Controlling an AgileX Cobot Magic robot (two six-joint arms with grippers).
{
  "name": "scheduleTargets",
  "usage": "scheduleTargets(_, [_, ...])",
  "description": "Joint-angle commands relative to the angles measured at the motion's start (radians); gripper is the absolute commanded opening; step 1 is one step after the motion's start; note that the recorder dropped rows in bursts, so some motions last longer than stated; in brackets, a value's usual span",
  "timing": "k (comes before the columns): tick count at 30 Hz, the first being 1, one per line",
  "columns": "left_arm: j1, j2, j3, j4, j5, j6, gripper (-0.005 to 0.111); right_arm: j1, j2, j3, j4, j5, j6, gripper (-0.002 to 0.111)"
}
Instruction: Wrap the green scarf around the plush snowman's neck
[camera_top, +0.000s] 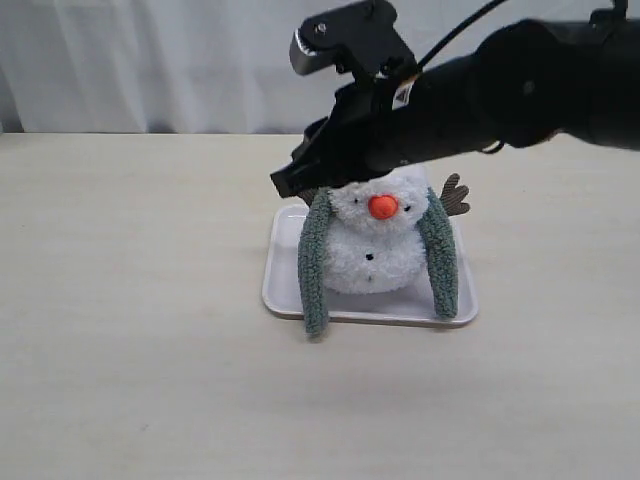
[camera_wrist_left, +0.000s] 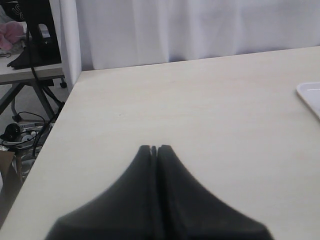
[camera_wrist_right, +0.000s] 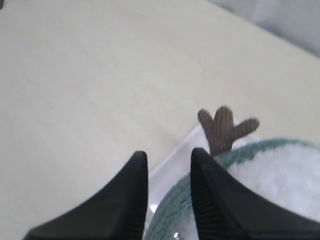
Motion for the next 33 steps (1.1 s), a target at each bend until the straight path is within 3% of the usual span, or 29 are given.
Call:
scheduleTargets(1, [0.001,-0.003,0.003,-0.004,-0.011,-0.001,0.0,-0.007,-0.011,-0.083,-0.225,0.037,0.07,0.016])
scheduleTargets(5, [0.001,-0.003,0.003,-0.004,-0.011,-0.001,0.0,-0.007,-0.009,-0.125,-0.706,0.102,0.402,0.008])
scheduleTargets(9, [0.001,-0.003,0.003,-0.004,-0.011,-0.001,0.0,-0.007,0.0,-0.141,-1.238,0.332,0.873,0.008])
scheduleTargets(11, [0.001,-0.003,0.003,-0.004,-0.011,-0.001,0.0,-0.009,0.012,-0.149,-1.322,0.468,0.973,0.008])
scheduleTargets(13, [0.001,-0.003,0.003,-0.004,-0.011,-0.001,0.0,-0.038,0.034,-0.191,-1.162,0.504,0.828,0.008])
scheduleTargets(17, [0.001,-0.003,0.003,-0.004,-0.011,-0.001,0.0,-0.149,0.126,-0.403,-0.522,0.587,0.349,0.008])
scheduleTargets(19, [0.001,-0.003,0.003,-0.004,-0.011,-0.001,0.0,-0.181,0.174,-0.494,-0.381,0.64,0.26,0.008])
scheduleTargets(28, [0.001,-0.003,0.003,-0.004,-0.011,-0.001,0.0,-0.088,0.374,-0.755,-0.344,0.695,0.214,0.008])
scheduleTargets(33, [0.001,-0.003,0.003,-0.004,-0.011,-0.001,0.0,-0.077,0.507,-0.892,-0.34,0.849,0.212,0.008])
